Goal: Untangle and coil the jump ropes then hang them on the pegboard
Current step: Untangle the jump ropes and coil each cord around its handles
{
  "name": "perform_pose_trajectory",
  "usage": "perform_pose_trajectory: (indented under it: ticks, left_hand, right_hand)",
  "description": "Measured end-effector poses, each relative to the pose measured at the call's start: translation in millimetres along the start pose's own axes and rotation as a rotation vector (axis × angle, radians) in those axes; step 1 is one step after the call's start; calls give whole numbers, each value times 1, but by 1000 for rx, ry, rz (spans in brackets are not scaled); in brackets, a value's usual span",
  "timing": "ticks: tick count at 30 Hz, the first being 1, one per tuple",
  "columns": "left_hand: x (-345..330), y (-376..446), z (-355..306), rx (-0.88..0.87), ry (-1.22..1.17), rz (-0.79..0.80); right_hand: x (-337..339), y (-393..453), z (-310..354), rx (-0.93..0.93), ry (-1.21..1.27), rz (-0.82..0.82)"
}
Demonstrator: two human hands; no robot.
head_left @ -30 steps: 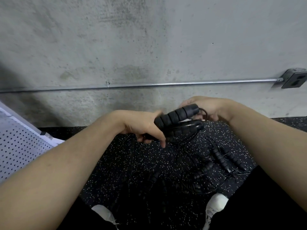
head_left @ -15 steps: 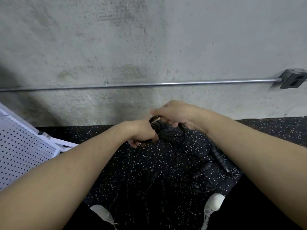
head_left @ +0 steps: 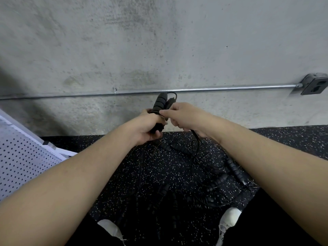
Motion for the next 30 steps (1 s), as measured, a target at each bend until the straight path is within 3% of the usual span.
perform_pose_trajectory:
  ticks: [5, 13, 21, 23, 30]
  left_hand:
    - [-4, -3, -11, -54, -131, 28]
    - [-13, -37, -37, -119, -234, 330]
    - [-11, -45, -44, -126, -381, 377]
    - [-16, -43, -45, -113, -448, 348]
    - [-18, -32, -36, -212, -377, -44]
  right_hand:
    - [14, 0, -11, -79, 4, 2]
    - [8, -13, -7, 66, 160, 230]
    - [11, -8, -4, 127, 376, 78]
    - [13, -4, -7, 102, 427, 28]
    - [15, -3, -10, 70, 512, -59]
Point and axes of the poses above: each hand's wrist, its own y-axis towards the middle knuckle, its own x-axis out of the back of the hand, z = x × y, the point moved 6 cm from there along y, towards the middle knuckle, and after that the axes turned 15 degrees about -x, right-handed, at the moved point
